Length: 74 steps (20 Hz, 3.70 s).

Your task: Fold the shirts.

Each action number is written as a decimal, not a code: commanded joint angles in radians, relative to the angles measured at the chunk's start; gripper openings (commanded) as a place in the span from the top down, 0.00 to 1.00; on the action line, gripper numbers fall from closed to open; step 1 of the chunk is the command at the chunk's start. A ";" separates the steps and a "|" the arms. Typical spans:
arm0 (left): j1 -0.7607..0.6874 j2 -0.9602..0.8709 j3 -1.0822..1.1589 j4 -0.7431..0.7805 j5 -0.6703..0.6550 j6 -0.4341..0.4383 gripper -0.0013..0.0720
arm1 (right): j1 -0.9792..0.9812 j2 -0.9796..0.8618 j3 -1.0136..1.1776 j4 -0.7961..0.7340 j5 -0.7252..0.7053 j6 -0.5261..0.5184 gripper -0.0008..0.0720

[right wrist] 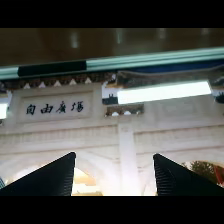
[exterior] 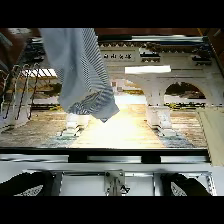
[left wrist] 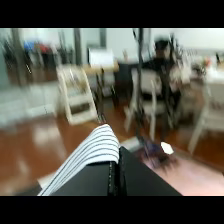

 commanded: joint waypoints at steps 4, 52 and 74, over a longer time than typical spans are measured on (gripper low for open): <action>-0.118 -0.193 -0.049 0.039 -0.361 -0.184 0.90 | 0.000 -0.011 0.001 -0.032 -0.036 0.023 0.15; -0.378 -0.392 -0.630 0.631 -0.192 -0.316 0.07 | -0.188 -0.278 -0.411 0.219 0.464 -0.262 0.15; -0.181 -0.404 -0.298 0.541 -0.537 -0.327 0.91 | 0.253 -0.062 -0.808 0.313 0.055 -0.165 0.07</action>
